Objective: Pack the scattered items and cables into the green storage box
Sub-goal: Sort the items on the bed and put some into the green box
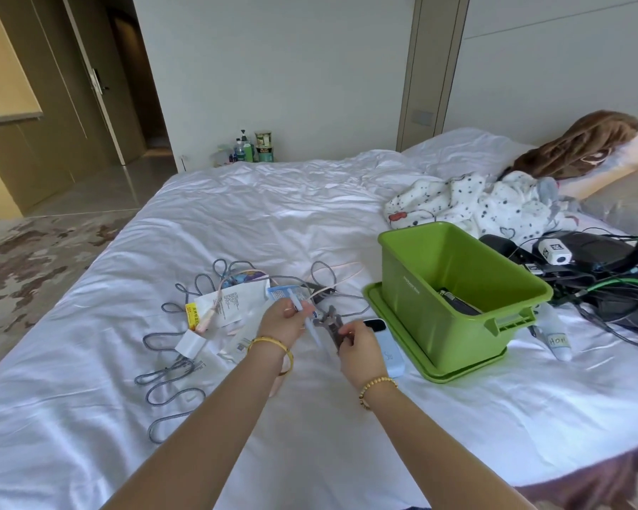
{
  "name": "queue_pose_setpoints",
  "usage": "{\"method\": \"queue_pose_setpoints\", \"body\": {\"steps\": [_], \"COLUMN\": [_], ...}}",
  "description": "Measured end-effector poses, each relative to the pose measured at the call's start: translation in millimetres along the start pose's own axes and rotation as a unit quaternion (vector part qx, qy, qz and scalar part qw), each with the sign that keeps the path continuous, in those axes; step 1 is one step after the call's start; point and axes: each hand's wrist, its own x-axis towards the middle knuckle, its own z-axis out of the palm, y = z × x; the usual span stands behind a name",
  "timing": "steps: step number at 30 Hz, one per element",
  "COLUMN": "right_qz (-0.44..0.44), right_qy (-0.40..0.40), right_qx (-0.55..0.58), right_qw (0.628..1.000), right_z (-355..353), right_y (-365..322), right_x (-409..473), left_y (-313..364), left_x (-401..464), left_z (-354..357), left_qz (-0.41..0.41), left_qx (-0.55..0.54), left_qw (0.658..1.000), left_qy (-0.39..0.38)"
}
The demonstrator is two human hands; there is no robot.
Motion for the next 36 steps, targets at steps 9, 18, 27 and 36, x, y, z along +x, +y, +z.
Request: {"method": "queue_pose_setpoints", "body": {"steps": [9, 18, 27, 36], "right_qz": [-0.122, 0.062, 0.011, -0.057], "right_qy": [0.184, 0.081, 0.07, 0.088], "right_qx": [0.066, 0.096, -0.093, -0.177], "right_qw": [0.973, 0.99, 0.993, 0.979], "right_z": [-121, -195, -201, -171], "right_y": [-37, 7, 14, 14], "right_x": [13, 37, 38, 26], "left_y": [75, 92, 67, 46], "left_x": [-20, -14, 1, -8], "left_z": [59, 152, 188, 144], "left_qz": [0.121, 0.239, 0.199, 0.244], "left_qx": [-0.142, 0.059, 0.498, 0.412], "left_qw": [0.981, 0.969, 0.831, 0.872], "left_qy": [0.05, -0.027, -0.146, -0.1]}}
